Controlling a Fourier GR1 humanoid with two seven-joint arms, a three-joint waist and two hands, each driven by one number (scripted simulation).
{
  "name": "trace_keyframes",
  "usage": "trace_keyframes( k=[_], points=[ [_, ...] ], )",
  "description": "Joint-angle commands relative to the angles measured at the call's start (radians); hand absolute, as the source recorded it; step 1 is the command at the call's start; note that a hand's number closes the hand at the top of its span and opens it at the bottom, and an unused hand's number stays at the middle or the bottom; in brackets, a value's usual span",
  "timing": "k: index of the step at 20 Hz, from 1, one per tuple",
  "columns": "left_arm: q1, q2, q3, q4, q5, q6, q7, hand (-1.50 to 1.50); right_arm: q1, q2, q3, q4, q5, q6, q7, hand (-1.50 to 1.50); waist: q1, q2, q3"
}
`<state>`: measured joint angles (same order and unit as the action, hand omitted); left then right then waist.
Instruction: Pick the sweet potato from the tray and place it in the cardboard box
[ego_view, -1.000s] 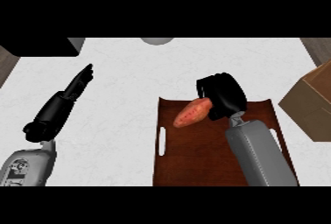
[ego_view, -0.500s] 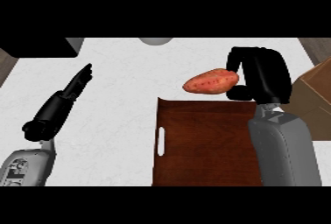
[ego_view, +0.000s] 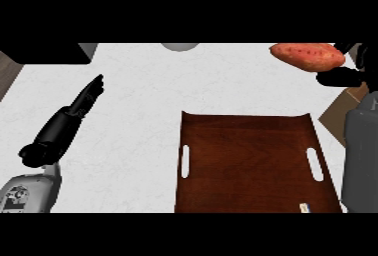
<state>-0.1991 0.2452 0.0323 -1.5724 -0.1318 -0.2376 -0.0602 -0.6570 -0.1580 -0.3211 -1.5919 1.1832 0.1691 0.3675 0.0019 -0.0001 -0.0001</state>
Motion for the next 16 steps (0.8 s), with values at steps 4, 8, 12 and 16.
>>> trace_keyframes(
  k=[4, 8, 12, 16],
  points=[
    [-0.059, -0.002, 0.007, 0.025, -0.011, -0.003, 0.032, 0.00, -0.011, -0.206, -0.095, 0.141, -0.042, 0.064, -0.054, 1.50, -0.003, 0.001, 0.000],
    [-0.015, 0.018, 0.032, 0.025, 0.020, -0.033, -0.023, 0.00, -0.029, -0.325, -0.155, 0.350, -0.085, 0.154, -0.124, 1.50, 0.004, 0.003, 0.000],
    [-0.005, -0.029, -0.014, 0.010, -0.024, 0.008, 0.010, 0.00, 0.012, -0.371, -0.165, 0.495, -0.110, 0.230, -0.183, 1.50, 0.007, 0.006, 0.001],
    [-0.046, 0.017, 0.043, -0.003, 0.030, -0.039, 0.049, 0.00, 0.008, -0.475, -0.178, 0.617, -0.152, 0.306, -0.297, 1.50, 0.005, 0.003, 0.001]
  ],
)
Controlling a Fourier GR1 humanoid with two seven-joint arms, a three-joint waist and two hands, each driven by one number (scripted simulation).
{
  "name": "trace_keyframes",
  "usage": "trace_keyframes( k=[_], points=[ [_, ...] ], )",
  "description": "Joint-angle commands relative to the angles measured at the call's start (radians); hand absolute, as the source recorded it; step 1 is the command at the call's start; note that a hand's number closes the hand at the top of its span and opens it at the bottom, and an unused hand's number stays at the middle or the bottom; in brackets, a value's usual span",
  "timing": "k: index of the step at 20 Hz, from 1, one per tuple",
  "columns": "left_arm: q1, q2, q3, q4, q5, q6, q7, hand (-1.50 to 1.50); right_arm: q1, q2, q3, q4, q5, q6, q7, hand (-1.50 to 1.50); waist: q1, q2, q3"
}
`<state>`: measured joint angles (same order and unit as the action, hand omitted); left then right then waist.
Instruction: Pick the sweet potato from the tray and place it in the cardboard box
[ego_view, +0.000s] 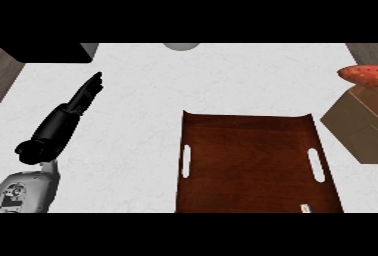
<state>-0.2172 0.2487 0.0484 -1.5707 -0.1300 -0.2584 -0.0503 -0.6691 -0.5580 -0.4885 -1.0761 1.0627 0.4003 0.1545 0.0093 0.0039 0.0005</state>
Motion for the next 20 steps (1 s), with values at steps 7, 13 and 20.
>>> trace_keyframes(
  k=[7, 13, 20],
  points=[
    [0.021, -0.006, 0.005, 0.026, 0.001, -0.014, -0.047, 0.00, -0.057, -0.118, 0.047, 0.302, -0.024, 0.172, -0.140, -1.50, 0.013, 0.001, 0.000],
    [-0.009, -0.016, -0.004, -0.001, -0.026, 0.010, -0.014, 0.00, -0.018, -0.128, -0.085, 0.260, -0.190, 0.075, -0.371, -1.50, -0.001, -0.003, 0.001],
    [0.021, -0.015, 0.005, 0.011, -0.022, 0.011, -0.011, 0.00, -0.130, -0.026, -0.483, 0.319, -0.549, 0.001, -0.270, -1.50, -0.020, -0.013, 0.002]
  ],
)
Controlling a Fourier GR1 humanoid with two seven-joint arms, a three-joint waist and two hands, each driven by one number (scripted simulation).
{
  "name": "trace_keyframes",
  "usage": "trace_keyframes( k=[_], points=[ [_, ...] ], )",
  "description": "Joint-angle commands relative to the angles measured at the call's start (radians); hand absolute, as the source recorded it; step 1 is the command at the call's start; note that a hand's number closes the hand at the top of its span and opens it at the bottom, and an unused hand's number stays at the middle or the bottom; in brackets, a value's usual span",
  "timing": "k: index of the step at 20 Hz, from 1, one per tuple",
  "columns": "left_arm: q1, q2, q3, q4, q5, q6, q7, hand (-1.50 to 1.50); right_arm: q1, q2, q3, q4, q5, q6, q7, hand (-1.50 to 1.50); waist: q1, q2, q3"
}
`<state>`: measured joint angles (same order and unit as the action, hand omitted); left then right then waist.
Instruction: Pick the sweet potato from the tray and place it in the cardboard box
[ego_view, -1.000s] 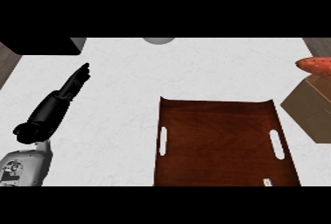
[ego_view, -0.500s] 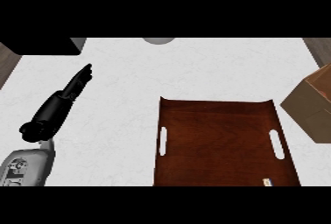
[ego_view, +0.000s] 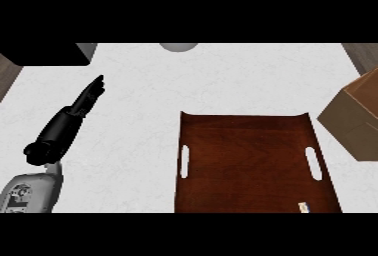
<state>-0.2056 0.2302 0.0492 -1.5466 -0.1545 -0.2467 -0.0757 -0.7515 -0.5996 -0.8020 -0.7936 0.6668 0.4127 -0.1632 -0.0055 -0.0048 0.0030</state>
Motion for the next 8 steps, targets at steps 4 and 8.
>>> trace_keyframes(
  k=[4, 8],
  points=[
    [-0.022, -0.025, -0.024, -0.009, -0.016, 0.014, 0.017, 0.00, -0.054, -0.055, -0.269, 0.129, -0.228, -0.053, 0.080, -1.50, 0.005, 0.009, -0.001],
    [0.018, -0.006, -0.010, -0.055, -0.006, -0.003, -0.002, 0.00, 0.009, -0.162, -0.304, 0.230, -0.260, -0.091, -0.008, -1.50, 0.024, 0.011, 0.000]
  ],
)
